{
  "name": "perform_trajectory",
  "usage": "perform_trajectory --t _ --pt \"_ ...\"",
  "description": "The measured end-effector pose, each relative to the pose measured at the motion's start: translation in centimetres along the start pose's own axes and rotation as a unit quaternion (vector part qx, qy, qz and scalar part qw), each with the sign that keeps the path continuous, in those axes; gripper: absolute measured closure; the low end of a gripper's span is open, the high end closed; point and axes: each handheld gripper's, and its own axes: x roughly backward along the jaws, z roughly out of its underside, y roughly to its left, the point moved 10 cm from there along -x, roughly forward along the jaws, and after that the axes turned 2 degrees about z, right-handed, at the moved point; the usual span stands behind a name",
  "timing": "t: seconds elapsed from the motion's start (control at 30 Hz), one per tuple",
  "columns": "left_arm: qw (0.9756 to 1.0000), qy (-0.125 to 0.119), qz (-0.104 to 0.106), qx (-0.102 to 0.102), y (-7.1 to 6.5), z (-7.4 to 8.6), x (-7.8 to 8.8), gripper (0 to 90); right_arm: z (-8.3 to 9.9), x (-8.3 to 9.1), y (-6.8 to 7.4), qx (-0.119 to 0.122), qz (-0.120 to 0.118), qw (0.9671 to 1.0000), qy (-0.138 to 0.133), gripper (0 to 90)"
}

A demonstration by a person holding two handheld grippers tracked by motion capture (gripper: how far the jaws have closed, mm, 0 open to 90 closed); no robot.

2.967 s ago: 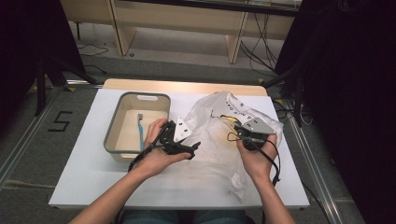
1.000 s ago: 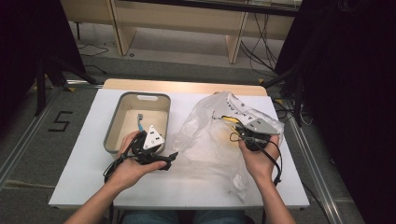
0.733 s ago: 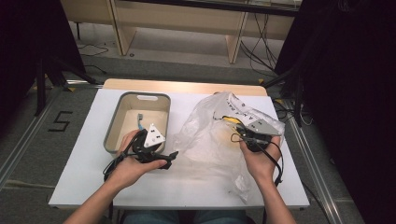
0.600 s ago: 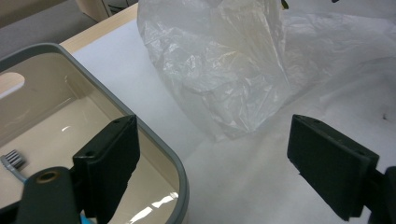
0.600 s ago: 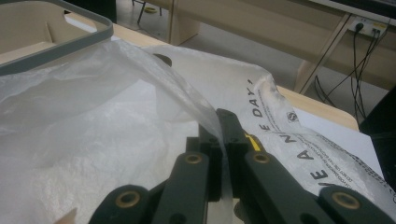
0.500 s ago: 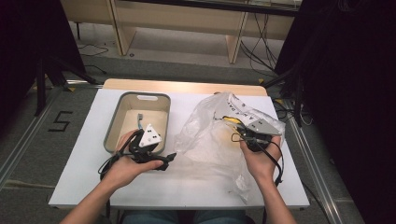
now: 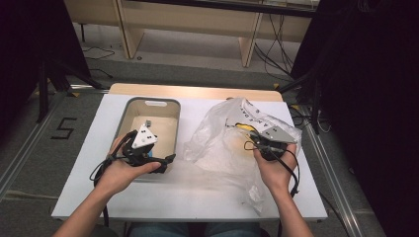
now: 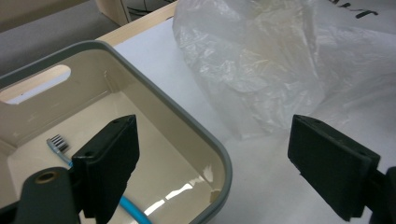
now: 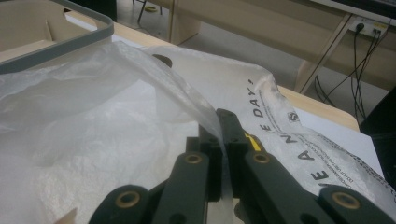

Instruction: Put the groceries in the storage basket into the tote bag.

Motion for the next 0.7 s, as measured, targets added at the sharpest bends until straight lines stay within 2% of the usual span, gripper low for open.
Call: perform_trajectory --t 0.37,0.4,0.47,0.7 --pt "0.9989 0.033 -0.026 0.022 2.5 1.0 -0.3 17.2 0.1 -0.1 0.3 0.003 -0.002 1.0000 0.002 90.0" --pt "0.9986 0.035 -0.029 0.029 3.1 1.1 -0.3 17.2 0.1 -0.1 0.2 0.001 -0.001 1.0000 0.002 90.0" --pt "0.9983 0.038 -0.032 0.030 3.6 1.2 -0.3 17.2 0.1 -0.1 0.2 0.001 -0.001 1.0000 0.002 90.0" --pt "0.9971 0.042 -0.044 0.046 4.8 1.2 -0.5 17.9 0.1 -0.1 0.3 0.002 -0.002 1.0000 0.003 90.0"
